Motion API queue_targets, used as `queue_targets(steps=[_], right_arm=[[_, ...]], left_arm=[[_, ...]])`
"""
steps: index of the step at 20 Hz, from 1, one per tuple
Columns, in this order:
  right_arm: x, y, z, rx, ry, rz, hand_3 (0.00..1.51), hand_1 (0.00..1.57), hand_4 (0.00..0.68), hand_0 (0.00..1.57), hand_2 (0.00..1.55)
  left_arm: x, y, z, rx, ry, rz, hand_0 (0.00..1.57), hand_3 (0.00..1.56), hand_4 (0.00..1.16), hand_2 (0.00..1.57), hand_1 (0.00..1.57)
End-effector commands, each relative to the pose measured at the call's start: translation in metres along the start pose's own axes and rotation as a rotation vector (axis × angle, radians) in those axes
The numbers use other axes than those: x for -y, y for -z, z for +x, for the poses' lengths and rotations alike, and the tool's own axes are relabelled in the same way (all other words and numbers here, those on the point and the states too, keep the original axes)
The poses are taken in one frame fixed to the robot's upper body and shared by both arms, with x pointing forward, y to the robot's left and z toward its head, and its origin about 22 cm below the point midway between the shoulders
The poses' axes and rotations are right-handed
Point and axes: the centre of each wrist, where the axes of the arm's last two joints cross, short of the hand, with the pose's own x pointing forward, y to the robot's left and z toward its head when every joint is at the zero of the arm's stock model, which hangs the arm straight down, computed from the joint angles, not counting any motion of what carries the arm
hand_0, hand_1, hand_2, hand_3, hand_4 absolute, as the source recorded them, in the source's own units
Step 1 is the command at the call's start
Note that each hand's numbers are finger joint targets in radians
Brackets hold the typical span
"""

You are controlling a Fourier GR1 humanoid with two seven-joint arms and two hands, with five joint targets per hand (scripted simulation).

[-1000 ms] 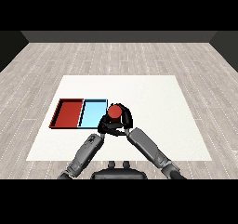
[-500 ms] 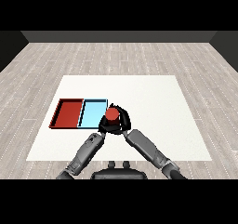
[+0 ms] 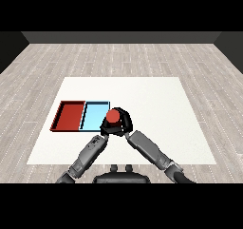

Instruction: Pick the red can and put it in the red box

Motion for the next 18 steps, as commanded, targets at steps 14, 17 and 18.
queue_targets(steps=[14, 17, 18], right_arm=[[0.0, -0.003, 0.003, -0.017, -0.02, 0.022, 0.0, 0.0, 0.0, 0.0, 0.0], [0.002, -0.004, 0.005, -0.017, -0.021, 0.023, 0.0, 0.0, 0.0, 0.0, 0.0], [0.003, 0.001, 0.004, -0.016, -0.017, 0.021, 0.0, 0.0, 0.0, 0.0, 0.0]], left_arm=[[0.006, 0.008, 0.012, 0.082, 0.038, 0.138, 1.57, 1.45, 1.12, 1.53, 1.57], [-0.002, -0.007, 0.008, 0.087, 0.037, 0.137, 1.57, 1.45, 1.12, 1.53, 1.57], [0.007, 0.006, -0.001, 0.081, 0.036, 0.129, 1.57, 1.45, 1.12, 1.53, 1.57]])
